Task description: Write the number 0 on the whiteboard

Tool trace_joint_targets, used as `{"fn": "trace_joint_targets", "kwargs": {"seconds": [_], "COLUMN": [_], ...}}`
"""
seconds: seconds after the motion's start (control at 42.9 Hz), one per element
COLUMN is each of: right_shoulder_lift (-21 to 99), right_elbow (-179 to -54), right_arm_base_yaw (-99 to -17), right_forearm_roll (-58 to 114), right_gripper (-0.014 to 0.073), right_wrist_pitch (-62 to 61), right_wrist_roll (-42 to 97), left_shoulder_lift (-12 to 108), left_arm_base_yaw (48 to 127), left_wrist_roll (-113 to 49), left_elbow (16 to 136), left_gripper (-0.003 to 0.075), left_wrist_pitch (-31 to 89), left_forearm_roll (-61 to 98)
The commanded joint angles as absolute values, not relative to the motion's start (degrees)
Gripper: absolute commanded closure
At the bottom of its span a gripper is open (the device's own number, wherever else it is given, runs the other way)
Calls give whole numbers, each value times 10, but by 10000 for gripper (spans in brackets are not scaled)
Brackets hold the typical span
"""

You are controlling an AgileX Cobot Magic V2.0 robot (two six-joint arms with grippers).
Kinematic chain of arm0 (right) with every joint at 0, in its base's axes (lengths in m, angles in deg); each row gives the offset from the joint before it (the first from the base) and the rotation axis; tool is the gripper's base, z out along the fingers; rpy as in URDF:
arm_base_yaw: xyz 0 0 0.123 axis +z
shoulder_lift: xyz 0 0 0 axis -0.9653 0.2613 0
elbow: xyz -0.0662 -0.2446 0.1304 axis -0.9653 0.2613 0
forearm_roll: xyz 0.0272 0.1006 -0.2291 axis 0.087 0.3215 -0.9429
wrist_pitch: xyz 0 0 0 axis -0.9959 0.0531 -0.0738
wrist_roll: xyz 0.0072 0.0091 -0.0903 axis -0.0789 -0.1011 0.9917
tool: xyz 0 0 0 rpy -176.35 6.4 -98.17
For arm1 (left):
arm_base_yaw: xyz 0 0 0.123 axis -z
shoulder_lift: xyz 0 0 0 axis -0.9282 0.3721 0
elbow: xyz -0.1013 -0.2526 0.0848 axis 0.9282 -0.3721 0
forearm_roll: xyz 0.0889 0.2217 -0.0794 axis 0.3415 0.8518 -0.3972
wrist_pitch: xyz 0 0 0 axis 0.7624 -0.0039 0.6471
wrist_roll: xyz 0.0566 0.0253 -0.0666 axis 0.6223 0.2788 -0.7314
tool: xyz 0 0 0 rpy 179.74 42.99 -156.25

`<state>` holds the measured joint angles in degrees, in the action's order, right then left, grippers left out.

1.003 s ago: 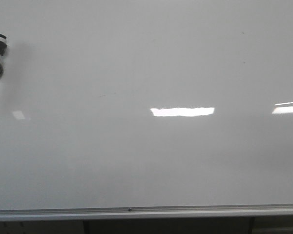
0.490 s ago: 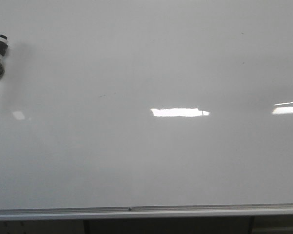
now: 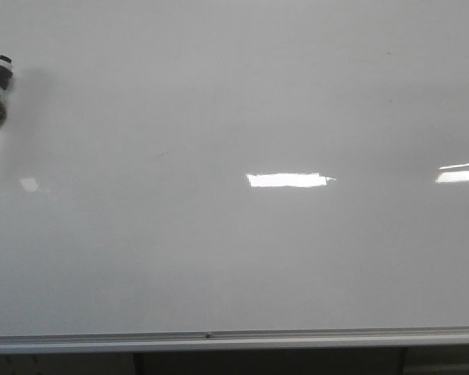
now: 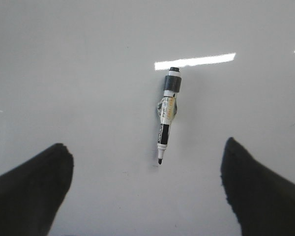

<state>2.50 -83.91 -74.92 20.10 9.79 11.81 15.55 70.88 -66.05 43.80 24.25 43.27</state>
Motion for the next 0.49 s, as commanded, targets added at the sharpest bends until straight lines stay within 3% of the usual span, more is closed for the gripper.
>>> {"fn": "trace_joint_targets", "kwargs": {"seconds": [0.0,0.187,0.467], "right_shoulder_lift": [33,33,33], "right_elbow": [-860,-860,-860], "right_arm_base_yaw": [-751,-751,-751], "right_forearm_roll": [202,202,202], "right_gripper": [-27,-38,-38], "right_wrist_pitch": [57,57,57], "right_wrist_roll": [119,119,119], "left_shoulder_lift": [166,237,454], "left_arm_base_yaw": [707,708,725], "left_wrist_roll": [-664,-654,-630], "left_elbow": [452,472,527], "left_gripper": [34,60,60], "left_wrist_pitch": [302,305,381], "left_forearm_roll": [427,428,428]}}
